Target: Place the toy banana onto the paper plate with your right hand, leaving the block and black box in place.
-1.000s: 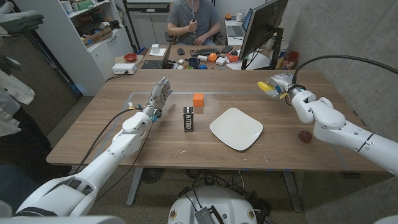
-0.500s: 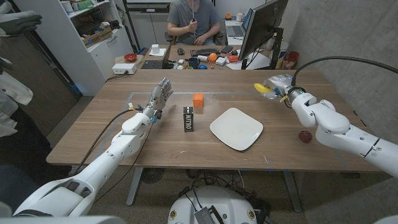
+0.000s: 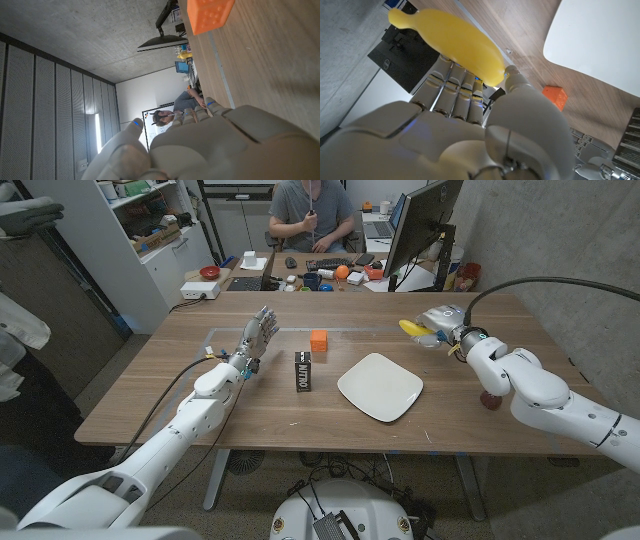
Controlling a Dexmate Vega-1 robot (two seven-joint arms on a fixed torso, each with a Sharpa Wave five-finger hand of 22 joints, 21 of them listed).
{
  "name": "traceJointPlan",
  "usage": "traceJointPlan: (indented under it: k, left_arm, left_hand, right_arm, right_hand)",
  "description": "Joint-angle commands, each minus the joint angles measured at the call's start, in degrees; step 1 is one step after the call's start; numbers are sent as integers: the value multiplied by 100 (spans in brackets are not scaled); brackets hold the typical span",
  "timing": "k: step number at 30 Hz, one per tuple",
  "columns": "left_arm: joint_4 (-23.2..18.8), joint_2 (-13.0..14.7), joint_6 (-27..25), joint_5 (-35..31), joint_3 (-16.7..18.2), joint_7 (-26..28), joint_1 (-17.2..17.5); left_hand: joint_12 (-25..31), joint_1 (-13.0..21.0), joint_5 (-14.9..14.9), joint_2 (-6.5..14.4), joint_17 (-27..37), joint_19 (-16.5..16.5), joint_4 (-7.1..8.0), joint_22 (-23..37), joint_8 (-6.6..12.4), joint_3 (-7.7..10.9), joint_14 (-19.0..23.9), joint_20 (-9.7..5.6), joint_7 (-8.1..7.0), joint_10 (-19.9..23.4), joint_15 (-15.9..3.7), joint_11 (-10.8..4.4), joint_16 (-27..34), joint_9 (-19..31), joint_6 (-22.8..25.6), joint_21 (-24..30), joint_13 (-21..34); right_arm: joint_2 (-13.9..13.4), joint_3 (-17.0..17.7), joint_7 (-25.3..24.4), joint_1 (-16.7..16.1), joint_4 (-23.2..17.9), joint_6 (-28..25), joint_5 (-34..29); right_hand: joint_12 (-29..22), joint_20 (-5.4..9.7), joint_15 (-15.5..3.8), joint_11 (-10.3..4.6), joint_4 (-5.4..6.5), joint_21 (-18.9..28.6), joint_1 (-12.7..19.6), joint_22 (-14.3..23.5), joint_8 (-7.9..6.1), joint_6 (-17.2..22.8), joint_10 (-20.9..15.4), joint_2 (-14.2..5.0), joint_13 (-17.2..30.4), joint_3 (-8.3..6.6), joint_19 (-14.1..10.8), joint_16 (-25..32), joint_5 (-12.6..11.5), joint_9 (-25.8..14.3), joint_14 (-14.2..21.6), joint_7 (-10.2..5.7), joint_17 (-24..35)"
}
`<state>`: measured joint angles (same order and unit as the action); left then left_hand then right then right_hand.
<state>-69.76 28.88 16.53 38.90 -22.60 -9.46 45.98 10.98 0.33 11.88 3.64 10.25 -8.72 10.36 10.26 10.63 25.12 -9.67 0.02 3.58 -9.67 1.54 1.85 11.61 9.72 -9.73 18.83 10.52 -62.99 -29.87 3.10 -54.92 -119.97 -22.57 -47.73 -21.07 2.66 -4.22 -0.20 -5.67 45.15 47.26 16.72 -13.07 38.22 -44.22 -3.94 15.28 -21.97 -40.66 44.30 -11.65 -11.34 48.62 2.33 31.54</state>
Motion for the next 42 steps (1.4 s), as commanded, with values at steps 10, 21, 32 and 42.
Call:
traceJointPlan:
  k: [10, 21, 32, 42]
  left_arm:
    - [-304, 103, 28, 24, 31, 33, 209]
    - [-415, 156, 33, 51, 72, 80, 315]
    - [-477, 188, 36, 28, 84, 137, 359]
    - [-490, 189, 8, 35, 80, 151, 360]
  left_hand:
    - [2, 44, 21, 555, 24, 41, 6, 11, -19, -16, -593, -10, 42, -268, 42, 42, -2, 29, -4, -17, 13]
    - [4, 44, 22, 556, 24, 52, 7, 12, -19, -19, -592, -14, 43, -260, 40, 40, -3, 29, -1, -36, 13]
    - [2, 44, 22, 555, 24, 61, 7, 12, -20, -23, -592, -15, 40, -264, 39, 38, -4, 29, -2, -52, 13]
    - [0, 43, 22, 555, 24, 65, 7, 13, -20, -26, -590, -17, 43, -267, 39, 37, -5, 29, -2, -69, 13]
  right_arm:
    - [-103, 226, 35, -523, -547, 526, -48]
    - [2, 215, 50, -525, -588, 969, -135]
    - [167, 96, 138, -422, -552, 1422, -320]
    - [356, 33, 285, -327, -379, 1789, -155]
  right_hand:
    - [-46, -15, -742, -10, 23, 32, 625, -85, -7, 433, -57, -587, 37, 48, 19, 16, -37, -27, 148, -360, -21]
    - [-43, -15, -739, -9, 20, 40, 624, -151, 2, 456, -64, -588, 37, 64, 25, 10, -43, -27, 139, -361, -36]
    - [-36, -21, -749, -5, 10, 50, 634, -215, 17, 460, -61, -590, 36, 75, 31, 10, -50, -26, 135, -356, -47]
    - [-40, -17, -747, -14, -30, 63, 687, -285, 25, 485, -75, -600, 44, 68, 38, 13, -61, -26, 124, -362, -53]
